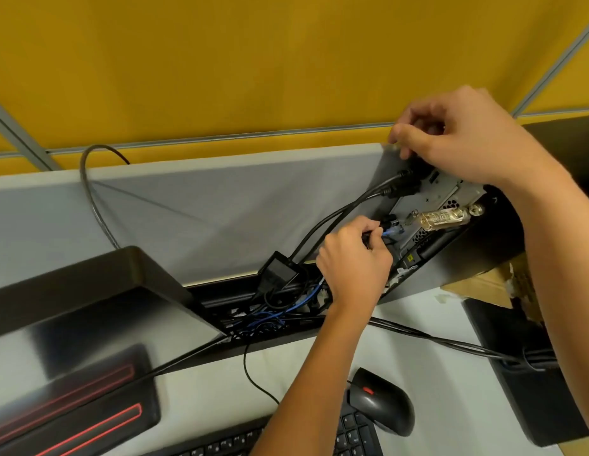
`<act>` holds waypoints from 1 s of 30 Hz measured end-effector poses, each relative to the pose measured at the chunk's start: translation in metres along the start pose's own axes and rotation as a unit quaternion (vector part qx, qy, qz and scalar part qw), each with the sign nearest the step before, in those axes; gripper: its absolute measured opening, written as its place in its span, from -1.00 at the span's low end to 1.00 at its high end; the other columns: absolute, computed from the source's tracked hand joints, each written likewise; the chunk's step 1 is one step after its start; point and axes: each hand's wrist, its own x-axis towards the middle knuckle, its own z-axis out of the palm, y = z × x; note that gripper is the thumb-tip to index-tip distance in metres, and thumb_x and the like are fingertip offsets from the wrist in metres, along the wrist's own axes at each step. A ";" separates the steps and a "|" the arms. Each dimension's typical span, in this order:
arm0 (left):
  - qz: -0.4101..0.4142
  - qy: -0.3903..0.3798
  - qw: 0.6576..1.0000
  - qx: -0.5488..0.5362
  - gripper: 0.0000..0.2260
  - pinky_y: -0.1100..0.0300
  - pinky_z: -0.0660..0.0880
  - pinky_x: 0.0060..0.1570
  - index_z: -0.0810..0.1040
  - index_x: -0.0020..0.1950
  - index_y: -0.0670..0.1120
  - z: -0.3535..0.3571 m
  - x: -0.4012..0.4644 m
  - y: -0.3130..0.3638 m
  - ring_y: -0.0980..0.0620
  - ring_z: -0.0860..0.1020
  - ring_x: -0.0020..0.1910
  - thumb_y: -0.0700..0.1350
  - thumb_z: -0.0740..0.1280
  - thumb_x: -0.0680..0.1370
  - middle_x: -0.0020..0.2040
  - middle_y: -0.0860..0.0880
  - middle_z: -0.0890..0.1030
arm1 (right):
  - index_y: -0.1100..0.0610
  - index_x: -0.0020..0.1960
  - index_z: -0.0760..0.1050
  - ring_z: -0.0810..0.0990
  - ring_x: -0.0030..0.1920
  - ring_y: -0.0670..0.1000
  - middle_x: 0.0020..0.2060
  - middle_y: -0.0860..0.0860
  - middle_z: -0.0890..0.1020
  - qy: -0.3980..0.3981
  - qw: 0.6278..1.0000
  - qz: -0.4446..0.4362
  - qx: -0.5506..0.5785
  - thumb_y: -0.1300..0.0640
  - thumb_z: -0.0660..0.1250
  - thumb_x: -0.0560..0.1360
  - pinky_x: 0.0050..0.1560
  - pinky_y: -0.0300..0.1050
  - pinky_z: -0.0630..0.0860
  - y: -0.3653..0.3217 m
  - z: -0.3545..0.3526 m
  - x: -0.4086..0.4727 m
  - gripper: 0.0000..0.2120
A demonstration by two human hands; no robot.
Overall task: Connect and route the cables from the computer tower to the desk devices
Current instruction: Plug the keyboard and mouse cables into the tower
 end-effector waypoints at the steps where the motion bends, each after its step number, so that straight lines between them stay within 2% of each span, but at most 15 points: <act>1: 0.011 -0.010 1.000 0.005 -0.96 0.24 0.19 -0.48 0.64 -0.08 0.03 -0.001 0.001 0.000 0.10 0.36 -0.48 -0.06 0.39 0.52 -0.46 0.14 0.41 | 0.06 -0.12 0.61 0.58 -0.30 -0.07 -0.32 -0.08 0.66 -0.001 1.000 0.001 -0.001 0.04 0.27 0.57 -0.24 -0.13 0.47 0.000 -0.001 -0.001 -0.82; 3: 0.042 -0.032 0.998 0.029 -0.94 0.23 0.25 -0.42 0.64 -0.05 0.03 -0.004 0.004 0.001 0.08 0.44 -0.43 -0.08 0.38 0.52 -0.40 0.12 0.51 | 0.05 -0.11 0.61 0.62 -0.24 -0.02 -0.31 -0.08 0.66 -0.005 1.000 -0.003 -0.009 0.04 0.27 0.57 -0.18 -0.08 0.52 -0.002 -0.001 0.000 -0.82; 6: 0.069 -0.038 0.995 0.066 -0.92 0.20 0.31 -0.33 0.64 -0.02 0.01 -0.006 0.009 0.003 -0.01 0.58 -0.26 -0.10 0.37 0.52 -0.19 0.05 0.66 | 0.04 -0.10 0.61 0.62 -0.22 -0.04 -0.30 -0.07 0.66 -0.012 1.000 -0.002 -0.018 0.03 0.27 0.57 -0.16 -0.06 0.54 -0.004 0.001 0.001 -0.83; 11: 0.077 -0.050 0.994 0.065 -0.90 0.20 0.32 -0.31 0.65 -0.01 0.00 -0.003 0.014 0.002 -0.02 0.59 -0.22 -0.11 0.38 0.51 -0.13 0.05 0.68 | 0.04 -0.14 0.56 0.56 -0.28 -0.01 -0.32 -0.04 0.62 -0.013 0.999 0.003 -0.037 -0.02 0.29 0.54 -0.21 -0.02 0.53 0.001 0.001 0.003 -0.83; 17: 0.100 -0.021 0.993 0.051 -0.94 0.22 0.33 -0.39 0.62 -0.18 -0.06 0.006 0.010 0.001 0.04 0.55 -0.31 -0.21 0.40 0.44 -0.15 0.07 0.67 | 0.10 -0.25 0.51 0.47 -0.39 0.01 -0.40 0.05 0.56 -0.039 0.999 -0.003 -0.029 0.05 0.32 0.51 -0.34 -0.09 0.45 0.000 0.000 0.004 -0.81; 21: 0.119 -0.038 0.991 0.056 -0.94 0.25 0.27 -0.37 0.61 -0.15 -0.06 0.004 0.014 -0.005 0.07 0.53 -0.29 -0.21 0.38 0.46 -0.09 0.08 0.67 | 0.06 -0.27 0.49 0.52 -0.36 0.02 -0.38 0.04 0.58 -0.044 0.999 0.000 -0.026 0.03 0.33 0.49 -0.30 -0.02 0.51 0.000 0.002 0.006 -0.81; 24: 0.150 -0.051 0.986 0.048 -0.93 0.25 0.29 -0.35 0.58 -0.12 -0.08 0.000 0.013 -0.009 0.08 0.49 -0.28 -0.23 0.35 0.51 -0.10 0.08 0.65 | 0.06 -0.25 0.50 0.50 -0.36 -0.01 -0.37 0.01 0.59 -0.050 0.998 -0.002 -0.028 0.02 0.32 0.49 -0.32 -0.10 0.44 0.001 0.002 0.005 -0.82; 25: 0.165 -0.061 0.983 0.052 -0.91 0.22 0.37 -0.30 0.58 -0.06 -0.09 -0.001 0.012 -0.013 0.09 0.50 -0.23 -0.24 0.32 0.52 -0.07 0.07 0.64 | 0.06 -0.25 0.51 0.49 -0.37 -0.02 -0.37 0.01 0.58 -0.046 0.999 -0.002 -0.024 0.02 0.31 0.49 -0.33 -0.12 0.42 0.002 0.003 0.005 -0.82; 27: 0.197 -0.091 0.973 0.072 -0.76 0.11 0.48 -0.03 0.55 0.17 -0.09 -0.005 0.002 -0.021 0.05 0.52 -0.01 -0.29 0.24 0.56 0.10 0.02 0.60 | 0.07 -0.26 0.52 0.48 -0.38 -0.04 -0.38 0.00 0.59 -0.034 0.999 -0.008 -0.013 0.02 0.30 0.49 -0.31 -0.11 0.43 0.004 0.001 0.004 -0.80; 29: 0.207 -0.132 0.967 0.074 -0.59 0.11 0.41 0.23 0.40 0.40 -0.08 -0.013 -0.016 -0.029 0.04 0.45 0.23 -0.34 0.19 0.58 0.33 0.00 0.44 | 0.08 -0.25 0.53 0.51 -0.36 -0.02 -0.38 0.00 0.61 -0.017 1.000 -0.010 0.007 0.02 0.30 0.49 -0.28 -0.05 0.49 0.006 0.001 0.004 -0.81; 30: 0.194 -0.151 0.968 0.059 -0.55 0.20 0.36 0.29 0.32 0.46 -0.05 -0.020 -0.027 -0.031 0.10 0.38 0.31 -0.35 0.17 0.59 0.41 0.01 0.32 | 0.08 -0.25 0.54 0.53 -0.35 0.00 -0.37 0.00 0.61 -0.010 1.000 -0.014 0.017 0.03 0.29 0.49 -0.26 -0.03 0.52 0.007 0.001 0.002 -0.81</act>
